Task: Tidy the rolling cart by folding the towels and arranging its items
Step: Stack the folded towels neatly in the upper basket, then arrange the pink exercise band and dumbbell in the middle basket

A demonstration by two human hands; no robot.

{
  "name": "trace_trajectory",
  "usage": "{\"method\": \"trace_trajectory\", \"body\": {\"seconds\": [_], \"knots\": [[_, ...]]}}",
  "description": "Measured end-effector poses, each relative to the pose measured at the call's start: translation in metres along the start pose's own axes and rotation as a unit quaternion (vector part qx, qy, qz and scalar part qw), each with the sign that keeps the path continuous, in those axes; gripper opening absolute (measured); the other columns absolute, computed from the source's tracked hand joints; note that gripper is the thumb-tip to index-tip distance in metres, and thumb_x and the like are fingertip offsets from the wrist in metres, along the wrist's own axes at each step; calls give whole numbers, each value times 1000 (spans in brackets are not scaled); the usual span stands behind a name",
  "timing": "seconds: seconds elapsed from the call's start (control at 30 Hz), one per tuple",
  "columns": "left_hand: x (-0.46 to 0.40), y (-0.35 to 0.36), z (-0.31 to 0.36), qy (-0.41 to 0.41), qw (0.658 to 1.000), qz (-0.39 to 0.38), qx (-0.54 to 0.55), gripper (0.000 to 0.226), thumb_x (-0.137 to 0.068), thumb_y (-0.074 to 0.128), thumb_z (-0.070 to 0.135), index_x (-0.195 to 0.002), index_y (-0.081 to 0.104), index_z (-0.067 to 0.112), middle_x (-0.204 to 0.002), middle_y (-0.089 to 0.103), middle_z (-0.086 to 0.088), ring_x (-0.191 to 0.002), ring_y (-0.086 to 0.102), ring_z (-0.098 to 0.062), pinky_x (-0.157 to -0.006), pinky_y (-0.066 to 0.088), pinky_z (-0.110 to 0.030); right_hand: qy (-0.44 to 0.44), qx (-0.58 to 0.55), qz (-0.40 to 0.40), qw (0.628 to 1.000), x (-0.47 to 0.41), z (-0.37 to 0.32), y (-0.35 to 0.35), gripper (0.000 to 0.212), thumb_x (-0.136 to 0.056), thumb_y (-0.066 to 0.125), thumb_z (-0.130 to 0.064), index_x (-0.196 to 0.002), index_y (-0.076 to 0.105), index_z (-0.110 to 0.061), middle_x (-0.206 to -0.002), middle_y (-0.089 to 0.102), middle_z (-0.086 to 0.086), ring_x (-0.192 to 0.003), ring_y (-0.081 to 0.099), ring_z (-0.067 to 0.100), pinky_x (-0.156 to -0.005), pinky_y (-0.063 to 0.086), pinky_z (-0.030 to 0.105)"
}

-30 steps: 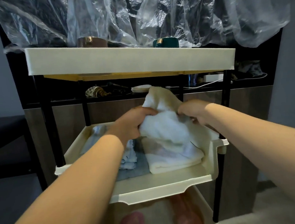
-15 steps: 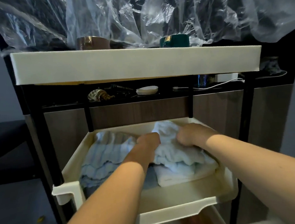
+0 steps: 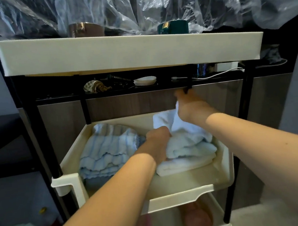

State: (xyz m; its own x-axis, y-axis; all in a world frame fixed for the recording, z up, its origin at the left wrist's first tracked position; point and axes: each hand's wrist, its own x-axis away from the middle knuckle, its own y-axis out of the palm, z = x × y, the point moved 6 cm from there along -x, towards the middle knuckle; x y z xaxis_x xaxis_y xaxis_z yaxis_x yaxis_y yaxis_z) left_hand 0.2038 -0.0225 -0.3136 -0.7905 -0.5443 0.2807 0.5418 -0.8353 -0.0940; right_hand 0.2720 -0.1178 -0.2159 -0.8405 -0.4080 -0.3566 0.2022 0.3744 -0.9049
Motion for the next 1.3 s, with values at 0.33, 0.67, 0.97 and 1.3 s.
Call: {"method": "trace_trajectory", "body": {"seconds": [0.33,0.67,0.97,1.3], "knots": [[-30,-7,15,190,823,60,-532,41,-95,44,18,-132,55,7,-139,53,-19,-128,50,-35,-104,42,-38,-33,246,-39,968,22,5,57,41,-99,33,-21,-136,49,-14,-137,45,12,-128,38,31,-106,31,40],[-19,0,-3,201,718,-30,-666,46,-104,29,31,-138,49,7,-146,43,-17,-129,47,-31,-105,38,-39,145,32,-176,973,39,19,83,65,-82,36,-43,-140,46,-14,-146,42,11,-132,41,34,-109,33,46],[-32,-2,-14,171,723,-28,-669,66,-101,25,43,-155,10,9,-164,7,-12,-150,12,-29,-121,13,-43,74,139,-102,982,48,24,79,50,-94,32,-33,-138,44,-13,-138,48,10,-128,41,27,-106,28,37],[147,-52,6,488,734,207,-424,26,-89,51,9,-114,60,7,-111,61,-15,-102,58,-34,-85,39,-34,-155,-94,180,967,157,-12,1,47,-84,43,-18,-126,53,2,-129,52,19,-116,52,36,-99,42,44]]}}
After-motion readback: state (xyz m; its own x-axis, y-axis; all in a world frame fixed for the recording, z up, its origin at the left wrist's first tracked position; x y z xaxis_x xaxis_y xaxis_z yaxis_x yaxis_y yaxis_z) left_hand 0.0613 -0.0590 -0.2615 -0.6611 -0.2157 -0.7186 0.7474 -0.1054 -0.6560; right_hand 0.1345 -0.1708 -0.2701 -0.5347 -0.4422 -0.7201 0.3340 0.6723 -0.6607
